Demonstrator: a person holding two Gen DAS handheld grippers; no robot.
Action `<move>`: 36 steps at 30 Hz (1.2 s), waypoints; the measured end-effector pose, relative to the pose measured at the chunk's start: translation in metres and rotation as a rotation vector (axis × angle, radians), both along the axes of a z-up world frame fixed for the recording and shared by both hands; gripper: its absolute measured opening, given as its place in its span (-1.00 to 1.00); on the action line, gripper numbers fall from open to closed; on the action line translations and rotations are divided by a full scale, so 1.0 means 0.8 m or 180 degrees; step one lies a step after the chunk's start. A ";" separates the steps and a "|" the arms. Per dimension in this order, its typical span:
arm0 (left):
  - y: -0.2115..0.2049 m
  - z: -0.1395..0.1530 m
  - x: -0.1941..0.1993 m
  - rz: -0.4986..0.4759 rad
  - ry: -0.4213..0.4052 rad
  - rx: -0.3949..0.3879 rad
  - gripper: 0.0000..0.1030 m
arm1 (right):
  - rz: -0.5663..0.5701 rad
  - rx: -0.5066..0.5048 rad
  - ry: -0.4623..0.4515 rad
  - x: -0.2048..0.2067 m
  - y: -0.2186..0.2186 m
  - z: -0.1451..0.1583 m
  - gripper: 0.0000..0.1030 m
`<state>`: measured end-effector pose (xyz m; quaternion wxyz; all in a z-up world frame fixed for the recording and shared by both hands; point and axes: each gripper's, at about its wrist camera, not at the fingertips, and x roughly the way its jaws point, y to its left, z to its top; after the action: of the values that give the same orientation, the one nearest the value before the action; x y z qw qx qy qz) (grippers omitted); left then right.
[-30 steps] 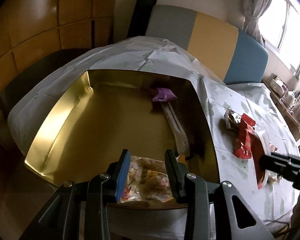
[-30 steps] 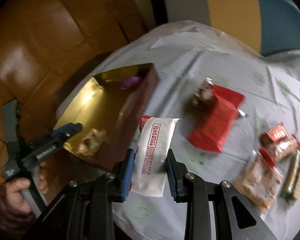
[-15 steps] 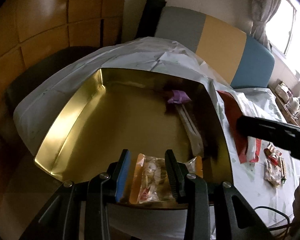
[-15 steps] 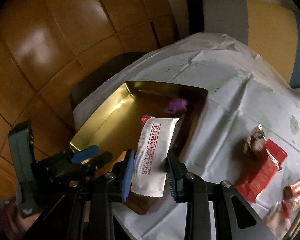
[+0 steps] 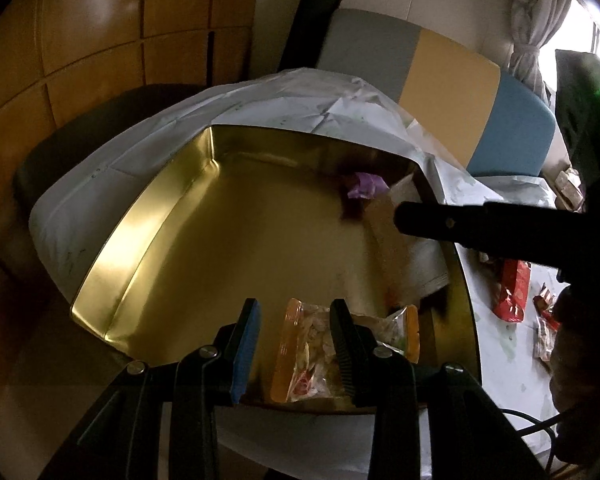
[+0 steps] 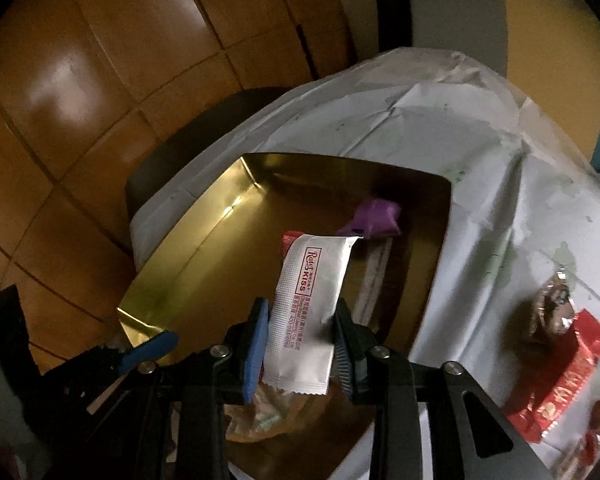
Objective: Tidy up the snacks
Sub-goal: 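Lower the Rebisco packet into the gold box and open the right tool, then move both tools away from the box back over the remaining snacks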
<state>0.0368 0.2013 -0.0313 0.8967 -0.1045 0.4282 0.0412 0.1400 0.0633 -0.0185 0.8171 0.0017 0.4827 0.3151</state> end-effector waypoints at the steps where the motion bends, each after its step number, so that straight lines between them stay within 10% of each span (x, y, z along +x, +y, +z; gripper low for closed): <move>1: 0.000 0.000 0.000 0.0001 -0.0001 0.0005 -0.30 | 0.0005 0.0028 0.0031 0.003 0.001 -0.002 -0.19; 3: -0.001 -0.001 0.000 -0.0002 0.0003 0.0016 -0.30 | -0.0046 0.0096 -0.0003 0.002 -0.004 -0.001 0.08; 36: -0.042 0.013 -0.006 -0.0256 -0.0029 0.0125 -0.30 | -0.0517 -0.0074 -0.0382 -0.077 -0.111 0.026 0.26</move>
<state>0.0317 0.1677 -0.0206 0.9014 -0.0697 0.4270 0.0130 0.0788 -0.0259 0.0021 0.8674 0.0125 0.4348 0.2417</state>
